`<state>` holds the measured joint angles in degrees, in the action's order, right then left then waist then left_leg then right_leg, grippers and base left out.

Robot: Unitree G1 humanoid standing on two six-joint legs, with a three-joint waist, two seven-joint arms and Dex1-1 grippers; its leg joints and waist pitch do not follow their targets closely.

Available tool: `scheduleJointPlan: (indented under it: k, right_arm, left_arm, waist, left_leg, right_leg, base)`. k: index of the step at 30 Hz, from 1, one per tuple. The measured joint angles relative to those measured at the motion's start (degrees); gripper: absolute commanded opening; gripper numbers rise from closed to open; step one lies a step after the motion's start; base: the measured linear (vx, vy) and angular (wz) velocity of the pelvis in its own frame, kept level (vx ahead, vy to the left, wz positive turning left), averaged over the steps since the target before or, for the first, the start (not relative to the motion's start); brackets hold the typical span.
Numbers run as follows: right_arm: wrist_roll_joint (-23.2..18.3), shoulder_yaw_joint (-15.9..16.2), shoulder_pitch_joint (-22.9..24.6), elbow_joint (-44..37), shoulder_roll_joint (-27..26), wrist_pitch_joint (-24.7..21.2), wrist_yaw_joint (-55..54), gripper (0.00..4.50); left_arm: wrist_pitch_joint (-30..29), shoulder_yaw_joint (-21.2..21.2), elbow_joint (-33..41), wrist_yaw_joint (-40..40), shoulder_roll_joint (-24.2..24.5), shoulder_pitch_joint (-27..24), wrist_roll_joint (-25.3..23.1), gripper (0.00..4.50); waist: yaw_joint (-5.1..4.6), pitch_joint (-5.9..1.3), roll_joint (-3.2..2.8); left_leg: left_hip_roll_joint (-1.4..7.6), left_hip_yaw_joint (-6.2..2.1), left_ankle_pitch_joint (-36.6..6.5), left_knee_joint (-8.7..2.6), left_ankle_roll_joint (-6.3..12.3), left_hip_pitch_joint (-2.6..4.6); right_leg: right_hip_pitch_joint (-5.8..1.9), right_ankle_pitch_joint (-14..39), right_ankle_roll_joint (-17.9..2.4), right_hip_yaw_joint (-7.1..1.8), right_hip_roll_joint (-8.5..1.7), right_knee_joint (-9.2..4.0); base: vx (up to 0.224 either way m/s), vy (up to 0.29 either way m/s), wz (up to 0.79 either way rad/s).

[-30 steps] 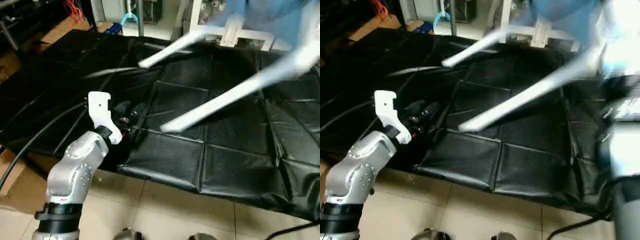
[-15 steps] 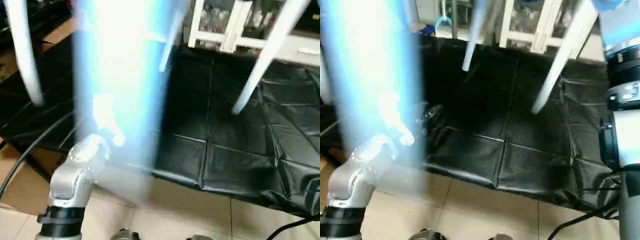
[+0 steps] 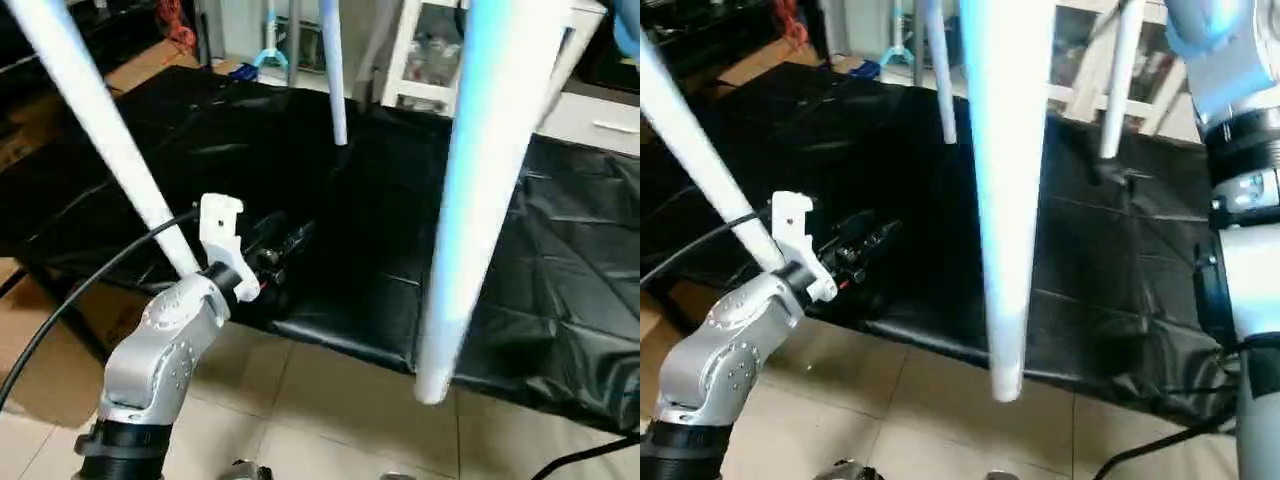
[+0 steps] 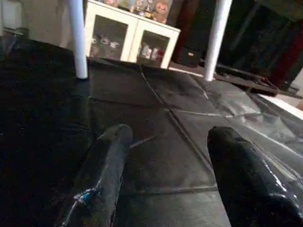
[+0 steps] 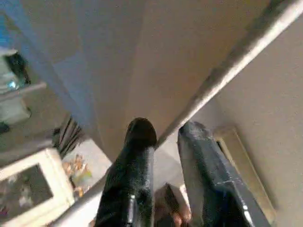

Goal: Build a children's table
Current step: Flip table

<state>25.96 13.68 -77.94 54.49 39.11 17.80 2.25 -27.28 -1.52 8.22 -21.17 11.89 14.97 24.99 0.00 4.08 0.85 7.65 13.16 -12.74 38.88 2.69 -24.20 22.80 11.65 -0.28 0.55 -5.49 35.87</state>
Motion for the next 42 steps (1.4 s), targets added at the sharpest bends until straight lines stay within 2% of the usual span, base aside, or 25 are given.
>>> scheduleJointPlan:
  k: [4,7,10,14,18,22,28,31,33,35,37,41,42]
  right_arm:
    - [-1.8,-1.9,3.8,0.9,0.8,0.7,0.2,0.27]
    - [-5.2,-4.6,5.9,5.2,0.6,1.8,1.0,0.03]
    - [-7.9,-7.4,6.5,9.8,0.6,3.1,1.9,0.03]
    - [-8.6,-7.9,6.7,12.8,0.9,4.1,3.0,0.03]
    - [-9.4,-8.7,7.5,13.9,0.8,4.2,4.6,0.03]
    - [-9.7,-8.7,7.1,15.8,0.8,4.2,5.5,0.03]
    - [-9.4,-8.8,3.9,18.3,0.9,4.2,5.8,0.03]
    - [-10.9,-10.4,3.6,18.2,0.8,5.0,7.1,0.03]
    - [-13.0,-12.0,4.4,18.2,0.0,5.9,9.1,0.03]
    - [-14.8,-13.4,6.0,18.1,-0.7,7.0,10.3,0.29]
    - [-16.9,-15.1,7.6,17.7,-1.5,7.7,10.7,0.37]
    - [-24.1,-20.1,12.5,12.5,-3.1,8.0,14.8,0.73]
    - [-27.9,-21.7,15.9,6.8,-3.8,6.6,18.3,0.85]
  left_arm:
    - [0.0,-0.1,0.6,-0.9,1.1,-0.8,-0.3,2.97]
    - [0.0,-0.3,1.2,-2.2,1.2,-1.0,0.0,2.97]
    - [0.0,-0.7,1.6,-3.3,1.2,-0.8,0.2,2.97]
    - [0.0,-1.0,1.6,-4.2,1.2,-0.4,0.4,2.97]
    - [-0.3,-1.1,1.7,-4.4,1.6,-0.3,0.4,2.97]
    - [-1.1,-1.3,2.4,-5.2,1.8,-0.3,0.6,2.97]
    - [-1.2,-1.1,2.7,-5.2,2.0,-0.4,0.5,2.97]
    - [-1.2,-0.6,2.7,-4.7,2.3,-0.4,0.3,2.97]
    - [-1.2,-0.3,2.7,-4.8,2.8,-0.5,0.3,2.97]
    - [-1.2,0.0,2.7,-4.9,2.9,-0.8,0.3,2.97]
    - [-1.3,0.2,2.8,-5.3,3.4,-1.2,0.3,2.97]
    - [-1.3,0.8,3.8,-7.4,5.4,-2.3,1.2,2.97]
    - [-1.0,1.5,4.3,-8.4,6.4,-3.3,1.4,2.97]
  waist:
    - [-0.41,0.0,0.0]
    - [-0.63,0.04,-0.15]
    - [-1.37,0.0,-0.26]
    - [-2.21,-0.07,-0.37]
    - [-2.63,-0.08,-0.44]
    - [-2.52,-0.09,-0.52]
    - [-2.32,-0.06,-0.57]
    - [-2.09,-0.07,-0.55]
    - [-2.02,-0.07,-0.56]
    - [-1.84,-0.07,-0.56]
    - [-1.41,-0.07,-0.58]
    - [-0.98,-0.09,-0.6]
    - [-0.79,-0.1,-0.57]
  left_leg:
    - [0.0,-0.04,0.0,0.0,0.0,0.0]
    - [0.0,-0.04,0.0,0.0,0.0,-0.01]
    - [0.0,-0.05,0.0,0.01,0.03,-0.1]
    - [0.03,-0.3,0.0,0.0,0.03,-0.06]
    - [0.17,-0.32,0.0,-0.06,0.05,-0.07]
    - [0.2,-0.27,0.1,-0.06,0.14,-0.07]
    - [0.2,-0.19,0.1,-0.04,0.15,-0.08]
    - [0.2,-0.2,0.1,-0.04,0.14,-0.03]
    - [0.2,-0.2,0.1,-0.03,0.14,-0.01]
    - [0.2,-0.19,0.1,-0.03,0.14,-0.01]
    - [0.2,-0.19,0.1,-0.03,0.14,-0.01]
    - [0.21,-0.18,0.1,-0.04,0.16,0.0]
    - [0.21,-0.18,0.1,-0.07,0.21,0.01]
  right_leg:
    - [0.0,-0.4,0.3,0.02,-0.02,0.02]
    - [0.02,-0.6,0.0,0.03,-0.02,0.07]
    - [0.0,-1.0,-0.1,0.07,-0.05,0.16]
    - [0.21,-1.1,-0.1,0.23,0.01,0.3]
    - [0.33,-1.0,0.0,0.3,0.13,0.29]
    - [0.33,-1.0,-0.1,0.3,0.15,0.23]
    - [0.32,-1.0,-0.1,0.26,0.12,0.2]
    - [0.29,-1.0,-0.1,0.26,0.11,0.22]
    - [0.28,-1.0,-0.1,0.26,0.11,0.24]
    - [0.28,-1.0,-0.1,0.25,0.1,0.25]
    - [0.29,-1.0,-0.1,0.25,0.1,0.26]
    - [0.28,-1.0,-0.1,0.28,0.09,0.27]
    - [0.25,-1.0,-0.1,0.3,0.09,0.25]
  base:
    - [0.0,0.0,0.0]
    - [0.0,0.0,0.0]
    - [0.0,0.0,0.0]
    - [0.0,0.0,0.0]
    - [0.0,0.0,0.0]
    - [0.0,0.0,0.0]
    - [0.0,0.0,0.0]
    - [0.0,0.0,0.0]
    - [0.0,0.0,0.0]
    - [0.0,0.0,0.0]
    - [0.0,0.0,0.0]
    - [0.0,0.0,0.0]
    - [0.0,0.0,0.0]
